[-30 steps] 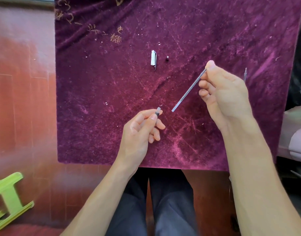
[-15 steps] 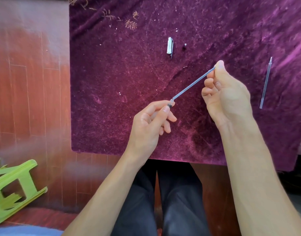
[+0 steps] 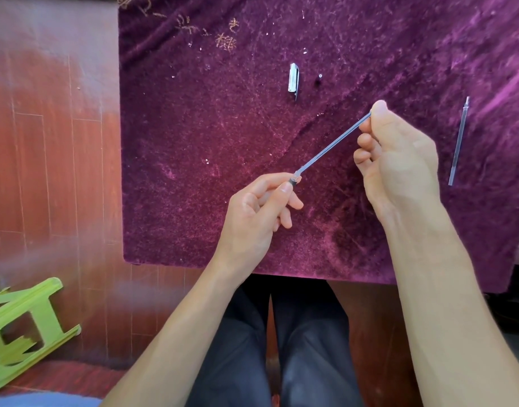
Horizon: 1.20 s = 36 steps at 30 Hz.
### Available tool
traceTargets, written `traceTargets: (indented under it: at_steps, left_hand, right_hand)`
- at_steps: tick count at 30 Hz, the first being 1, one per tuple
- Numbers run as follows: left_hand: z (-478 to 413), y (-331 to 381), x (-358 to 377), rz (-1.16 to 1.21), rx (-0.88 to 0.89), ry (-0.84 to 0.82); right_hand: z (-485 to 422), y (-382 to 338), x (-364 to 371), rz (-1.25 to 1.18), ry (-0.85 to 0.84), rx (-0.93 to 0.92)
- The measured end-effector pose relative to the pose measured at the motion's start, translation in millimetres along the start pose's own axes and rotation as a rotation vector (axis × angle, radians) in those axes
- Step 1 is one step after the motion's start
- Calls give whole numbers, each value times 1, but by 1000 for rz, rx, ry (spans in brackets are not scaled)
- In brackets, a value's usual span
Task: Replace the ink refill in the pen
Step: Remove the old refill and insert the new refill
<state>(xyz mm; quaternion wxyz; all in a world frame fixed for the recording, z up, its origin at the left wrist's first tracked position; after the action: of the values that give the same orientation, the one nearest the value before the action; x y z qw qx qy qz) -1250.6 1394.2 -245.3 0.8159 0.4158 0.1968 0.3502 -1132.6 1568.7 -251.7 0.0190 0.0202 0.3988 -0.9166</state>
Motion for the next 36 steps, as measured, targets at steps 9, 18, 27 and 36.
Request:
traceTargets:
  at_steps: [9, 18, 27, 36]
  left_hand:
    - [2, -1, 0, -14, -9, -10]
    - [3, 0, 0, 21, -32, -5]
    - [1, 4, 0, 39, -15, -7]
    - [-2, 3, 4, 43, -18, -12]
  right_hand:
    - [-3, -27, 11, 180, -59, -235]
    - [-5, -31, 17, 121, -139, -167]
    - [-9, -15, 12, 7, -111, -25]
    - [-11, -16, 11, 4, -98, -11]
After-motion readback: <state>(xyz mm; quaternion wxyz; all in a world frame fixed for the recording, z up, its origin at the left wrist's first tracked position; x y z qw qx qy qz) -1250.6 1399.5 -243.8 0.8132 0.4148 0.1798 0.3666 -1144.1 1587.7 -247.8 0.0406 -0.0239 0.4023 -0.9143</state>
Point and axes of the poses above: each hand's wrist, its own z-axis away from the middle knuckle, its own x-axis out of the palm, y = z × x, the point moved 7 cm from there along -z, towards the middle knuckle, and after that the axes turned 12 degrees about y, right-handed, at the moved point
